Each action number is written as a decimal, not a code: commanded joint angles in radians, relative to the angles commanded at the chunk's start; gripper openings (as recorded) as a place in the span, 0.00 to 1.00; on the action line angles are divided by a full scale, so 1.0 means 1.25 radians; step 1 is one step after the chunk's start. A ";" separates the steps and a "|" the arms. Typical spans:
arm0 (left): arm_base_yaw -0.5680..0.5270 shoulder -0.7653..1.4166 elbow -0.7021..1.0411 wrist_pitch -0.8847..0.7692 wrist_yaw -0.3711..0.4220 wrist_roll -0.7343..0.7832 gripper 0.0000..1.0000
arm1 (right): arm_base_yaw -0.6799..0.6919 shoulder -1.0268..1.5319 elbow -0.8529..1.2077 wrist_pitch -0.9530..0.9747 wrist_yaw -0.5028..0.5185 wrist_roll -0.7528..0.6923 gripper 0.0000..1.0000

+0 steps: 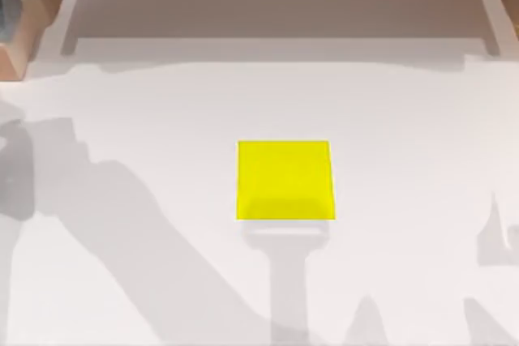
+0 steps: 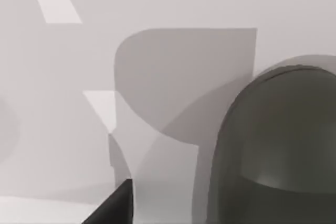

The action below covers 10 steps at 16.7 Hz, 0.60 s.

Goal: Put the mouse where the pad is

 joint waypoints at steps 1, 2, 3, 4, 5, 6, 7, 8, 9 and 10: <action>0.000 0.000 0.000 0.000 0.000 0.000 0.55 | 0.000 0.000 0.000 0.000 0.000 0.000 1.00; 0.000 0.000 0.000 0.000 0.000 0.000 0.47 | 0.000 0.000 0.000 0.000 0.000 0.000 1.00; 0.000 0.000 0.000 0.000 0.000 0.000 0.40 | 0.000 0.000 0.000 0.000 0.000 0.000 1.00; 0.000 0.000 0.000 0.000 0.000 0.000 0.32 | 0.000 0.000 0.000 0.000 0.000 0.000 1.00; 0.000 0.000 0.000 0.000 0.000 0.000 0.25 | 0.000 0.000 0.000 0.000 0.000 0.000 1.00; 0.000 0.000 0.000 0.000 0.000 0.000 0.17 | 0.000 0.000 0.000 0.000 0.000 0.000 1.00; 0.000 0.000 0.000 0.000 0.000 0.000 0.10 | 0.000 0.000 0.000 0.000 0.000 0.000 1.00; 0.000 0.000 0.000 0.000 0.000 0.000 0.02 | 0.000 0.000 0.000 0.000 0.000 0.000 1.00; 0.000 0.000 0.000 0.000 0.000 0.000 0.00 | 0.000 0.000 0.000 0.000 0.000 0.000 1.00; 0.000 0.000 0.000 0.000 0.000 0.000 0.00 | 0.000 0.000 0.000 0.000 0.000 0.000 1.00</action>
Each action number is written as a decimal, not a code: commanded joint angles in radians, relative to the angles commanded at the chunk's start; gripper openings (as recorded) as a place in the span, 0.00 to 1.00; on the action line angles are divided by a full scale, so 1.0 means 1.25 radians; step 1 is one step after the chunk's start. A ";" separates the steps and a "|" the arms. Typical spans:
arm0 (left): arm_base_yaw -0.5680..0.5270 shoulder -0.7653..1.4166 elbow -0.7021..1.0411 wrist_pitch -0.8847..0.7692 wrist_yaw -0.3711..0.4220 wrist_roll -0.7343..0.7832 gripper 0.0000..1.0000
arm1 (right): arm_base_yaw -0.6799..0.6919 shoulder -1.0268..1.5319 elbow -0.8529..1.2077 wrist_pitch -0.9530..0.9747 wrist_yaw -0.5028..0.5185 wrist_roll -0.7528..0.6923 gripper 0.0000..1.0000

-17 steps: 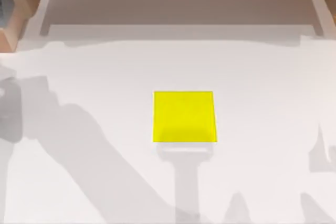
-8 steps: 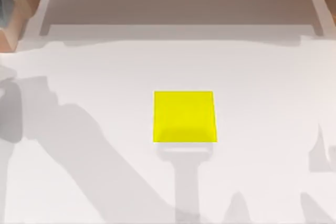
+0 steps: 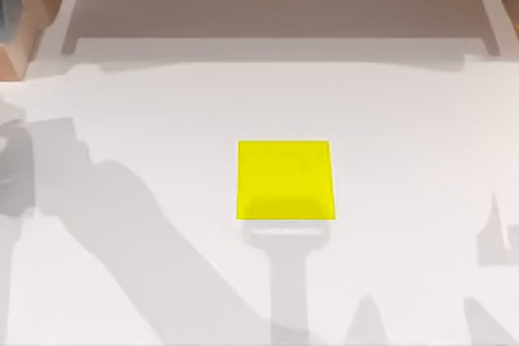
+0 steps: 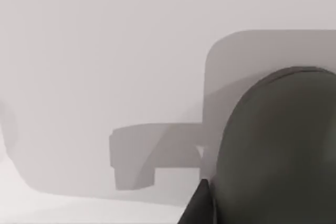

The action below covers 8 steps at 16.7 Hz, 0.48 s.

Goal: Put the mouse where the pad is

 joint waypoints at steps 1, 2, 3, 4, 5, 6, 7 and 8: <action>0.000 0.000 0.000 0.000 0.000 0.000 0.00 | 0.000 0.000 0.000 0.000 0.000 0.000 1.00; 0.000 0.000 0.000 0.000 0.000 0.000 0.00 | 0.000 0.000 0.000 0.000 0.000 0.000 1.00; 0.000 0.000 0.000 0.000 0.000 0.000 0.00 | 0.000 0.000 0.000 0.000 0.000 0.000 1.00; 0.000 0.000 0.000 0.000 0.000 0.000 0.00 | 0.000 0.000 0.000 0.000 0.000 0.000 1.00; 0.000 0.000 0.000 0.000 0.000 0.000 0.00 | 0.000 0.000 0.000 0.000 0.000 0.000 1.00; 0.000 0.000 0.000 0.000 0.000 0.000 0.00 | 0.000 0.000 0.000 0.000 0.000 0.000 1.00; -0.003 -0.032 0.007 -0.019 0.013 -0.009 0.00 | 0.000 0.000 0.000 0.000 0.000 0.000 1.00; -0.003 -0.033 0.010 -0.021 0.013 -0.009 0.00 | 0.000 0.000 0.000 0.000 0.000 0.000 1.00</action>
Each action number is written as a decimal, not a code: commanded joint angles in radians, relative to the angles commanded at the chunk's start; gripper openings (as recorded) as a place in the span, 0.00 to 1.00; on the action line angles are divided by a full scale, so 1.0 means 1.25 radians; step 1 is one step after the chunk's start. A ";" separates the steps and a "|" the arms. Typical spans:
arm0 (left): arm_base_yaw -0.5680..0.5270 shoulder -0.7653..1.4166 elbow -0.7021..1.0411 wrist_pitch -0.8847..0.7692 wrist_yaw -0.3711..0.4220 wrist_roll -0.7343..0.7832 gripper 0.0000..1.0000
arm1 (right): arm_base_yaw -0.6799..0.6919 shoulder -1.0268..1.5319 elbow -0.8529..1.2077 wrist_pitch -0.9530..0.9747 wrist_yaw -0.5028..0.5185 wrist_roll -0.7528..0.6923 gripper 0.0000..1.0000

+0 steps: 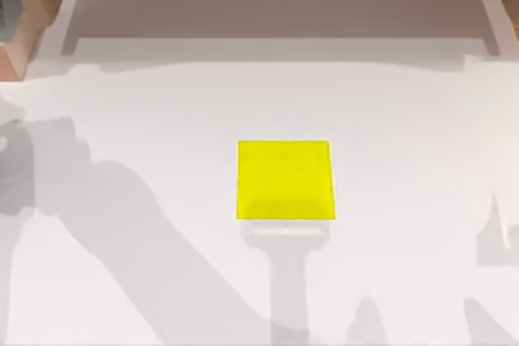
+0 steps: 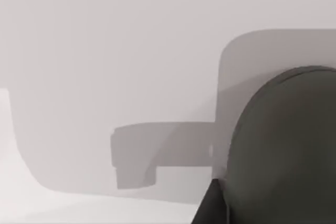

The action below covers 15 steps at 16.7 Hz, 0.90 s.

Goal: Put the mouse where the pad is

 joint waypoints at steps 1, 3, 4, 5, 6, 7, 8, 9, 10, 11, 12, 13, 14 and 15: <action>0.001 -0.004 0.010 -0.010 0.000 0.000 0.00 | 0.000 0.000 0.000 0.000 0.000 0.000 1.00; 0.000 -0.015 0.048 -0.057 -0.001 0.001 0.00 | 0.000 0.000 0.000 0.000 0.000 0.000 1.00; -0.001 -0.022 0.071 -0.093 0.000 0.001 0.00 | 0.000 0.000 0.000 0.000 0.000 0.000 1.00; -0.001 -0.030 0.095 -0.135 0.000 0.002 0.00 | 0.000 0.000 0.000 0.000 0.000 0.000 1.00; -0.002 -0.040 0.120 -0.178 0.000 0.001 0.00 | 0.000 0.000 0.000 0.000 0.000 0.000 1.00; -0.002 -0.051 0.144 -0.216 -0.001 0.000 0.00 | 0.000 0.000 0.000 0.000 0.000 0.000 1.00; -0.002 -0.062 0.167 -0.245 -0.001 -0.001 0.00 | 0.000 0.000 0.000 0.000 0.000 0.000 1.00; -0.002 -0.072 0.185 -0.265 -0.001 -0.002 0.00 | 0.000 0.000 0.000 0.000 0.000 0.000 1.00; -0.002 -0.078 0.197 -0.278 -0.001 -0.003 0.00 | 0.000 0.000 0.000 0.000 0.000 0.000 1.00; -0.002 -0.080 0.200 -0.281 -0.001 -0.003 0.00 | 0.000 0.000 0.000 0.000 0.000 0.000 1.00; -0.002 -0.080 0.200 -0.281 -0.001 -0.003 0.00 | 0.000 0.000 0.000 0.000 0.000 0.000 1.00; -0.002 -0.080 0.200 -0.281 -0.001 -0.003 0.00 | 0.000 0.000 0.000 0.000 0.000 0.000 1.00; -0.001 -0.077 0.198 -0.279 -0.001 -0.001 0.00 | 0.000 0.000 0.000 0.000 0.000 0.000 1.00; -0.001 -0.077 0.199 -0.279 -0.001 -0.001 0.00 | 0.000 0.000 0.000 0.000 0.000 0.000 1.00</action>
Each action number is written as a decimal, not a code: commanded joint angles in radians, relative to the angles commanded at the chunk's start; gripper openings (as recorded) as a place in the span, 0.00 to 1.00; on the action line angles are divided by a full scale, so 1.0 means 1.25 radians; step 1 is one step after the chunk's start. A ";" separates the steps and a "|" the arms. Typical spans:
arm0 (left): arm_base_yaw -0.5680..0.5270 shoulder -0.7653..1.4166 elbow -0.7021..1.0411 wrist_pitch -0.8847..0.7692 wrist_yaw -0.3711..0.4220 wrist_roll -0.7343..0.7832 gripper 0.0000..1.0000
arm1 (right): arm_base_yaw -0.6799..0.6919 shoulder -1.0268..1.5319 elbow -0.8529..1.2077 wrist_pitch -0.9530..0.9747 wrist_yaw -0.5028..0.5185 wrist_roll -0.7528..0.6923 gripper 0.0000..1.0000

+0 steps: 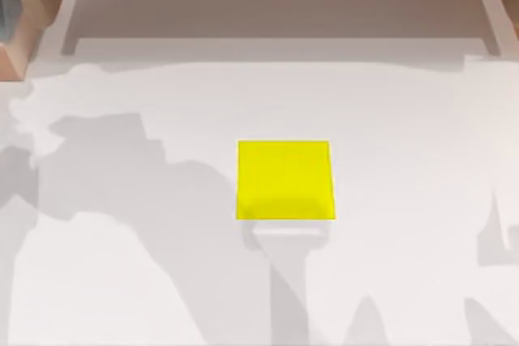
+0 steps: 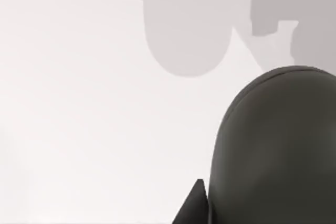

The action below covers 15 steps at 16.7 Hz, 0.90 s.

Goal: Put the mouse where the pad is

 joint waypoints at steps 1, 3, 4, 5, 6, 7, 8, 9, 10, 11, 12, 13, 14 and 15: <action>-0.005 0.004 0.005 -0.002 0.000 0.009 0.00 | 0.000 0.000 0.000 0.000 0.000 0.000 1.00; -0.033 0.023 0.030 -0.012 0.000 0.051 0.00 | 0.000 0.000 0.000 0.000 0.000 0.000 1.00; -0.055 0.036 0.048 -0.019 -0.001 0.086 0.00 | 0.000 0.000 0.000 0.000 0.000 0.000 1.00; -0.081 0.051 0.068 -0.027 -0.001 0.128 0.00 | 0.000 0.000 0.000 0.000 0.000 0.000 1.00; -0.111 0.068 0.091 -0.037 -0.001 0.179 0.00 | 0.000 0.000 0.000 0.000 0.000 0.000 1.00; -0.145 0.086 0.116 -0.047 -0.002 0.239 0.00 | 0.000 0.000 0.000 0.000 0.000 0.000 1.00; -0.182 0.106 0.141 -0.058 -0.002 0.307 0.00 | 0.000 0.000 0.000 0.000 0.000 0.000 1.00; -0.222 0.126 0.166 -0.070 -0.002 0.383 0.00 | 0.000 0.000 0.000 0.000 0.000 0.000 1.00; -0.263 0.147 0.192 -0.082 -0.002 0.466 0.00 | 0.000 0.000 0.000 0.000 0.000 0.000 1.00; -0.305 0.168 0.218 -0.094 -0.001 0.554 0.00 | 0.000 0.000 0.000 0.000 0.000 0.000 1.00; -0.348 0.190 0.244 -0.105 -0.001 0.646 0.00 | 0.000 0.000 0.000 0.000 0.000 0.000 1.00; -0.392 0.212 0.270 -0.117 0.000 0.738 0.00 | 0.000 0.000 0.000 0.000 0.000 0.000 1.00; -0.437 0.233 0.297 -0.128 0.001 0.829 0.00 | 0.000 0.000 0.000 0.000 0.000 0.000 1.00; -0.481 0.253 0.323 -0.138 0.002 0.918 0.00 | 0.000 0.000 0.000 0.000 0.000 0.000 1.00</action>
